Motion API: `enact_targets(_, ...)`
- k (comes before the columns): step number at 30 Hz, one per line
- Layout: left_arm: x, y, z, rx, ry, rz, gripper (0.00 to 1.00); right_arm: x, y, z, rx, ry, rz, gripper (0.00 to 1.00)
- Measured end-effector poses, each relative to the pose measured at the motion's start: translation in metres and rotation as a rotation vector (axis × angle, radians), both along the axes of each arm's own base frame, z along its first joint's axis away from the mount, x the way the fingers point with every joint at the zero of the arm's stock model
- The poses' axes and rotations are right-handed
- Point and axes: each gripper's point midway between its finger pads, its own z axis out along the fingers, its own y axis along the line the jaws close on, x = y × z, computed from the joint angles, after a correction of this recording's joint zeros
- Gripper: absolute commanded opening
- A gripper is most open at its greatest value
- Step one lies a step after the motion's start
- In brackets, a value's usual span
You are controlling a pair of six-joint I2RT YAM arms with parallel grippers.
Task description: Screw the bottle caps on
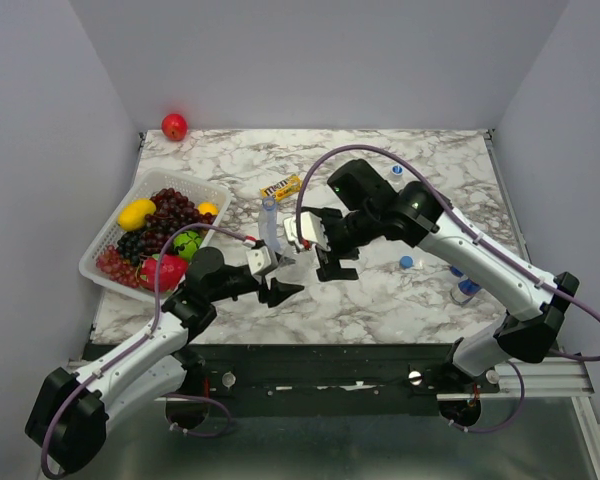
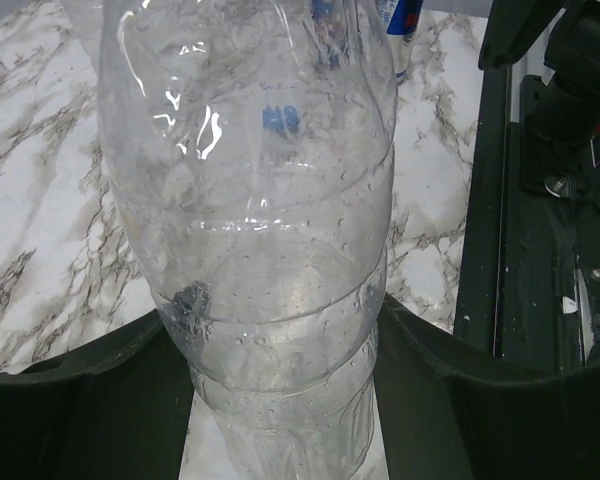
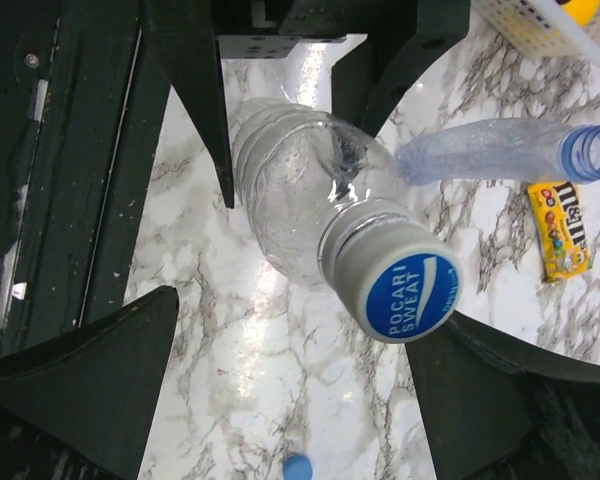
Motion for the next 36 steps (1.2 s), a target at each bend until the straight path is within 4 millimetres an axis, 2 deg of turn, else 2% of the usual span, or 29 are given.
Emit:
enact_targets(6,0.0,0.001,0.001,0.002,-0.014,-0.004,0.0,0.007,-0.013,-0.006,-0.048,0.026,-0.086,0.95)
enact_targets(8,-0.003,0.001,-0.003,0.016,-0.018,-0.025,0.0,0.015,-0.015,0.003,-0.029,0.032,-0.123,0.96)
enact_targets(12,-0.012,-0.001,-0.012,0.045,-0.002,-0.084,0.0,0.029,-0.011,0.036,0.074,-0.009,-0.132,0.99)
enact_targets(14,-0.015,-0.003,-0.016,0.057,0.015,-0.11,0.0,0.023,-0.007,0.045,0.129,-0.024,-0.089,0.99)
enact_targets(18,-0.016,-0.008,-0.016,0.063,0.028,-0.141,0.0,0.003,-0.003,0.05,0.177,-0.013,0.015,0.99)
enact_targets(24,-0.015,-0.01,-0.011,0.058,0.02,-0.146,0.0,-0.012,0.004,0.039,0.168,0.054,0.109,0.98)
enact_targets(28,-0.015,-0.01,-0.01,0.055,0.028,-0.144,0.0,-0.013,0.004,0.03,0.141,0.078,0.116,0.97)
enact_targets(36,-0.009,-0.008,-0.002,0.012,0.064,-0.111,0.0,-0.012,0.002,0.028,0.135,0.069,0.11,0.97)
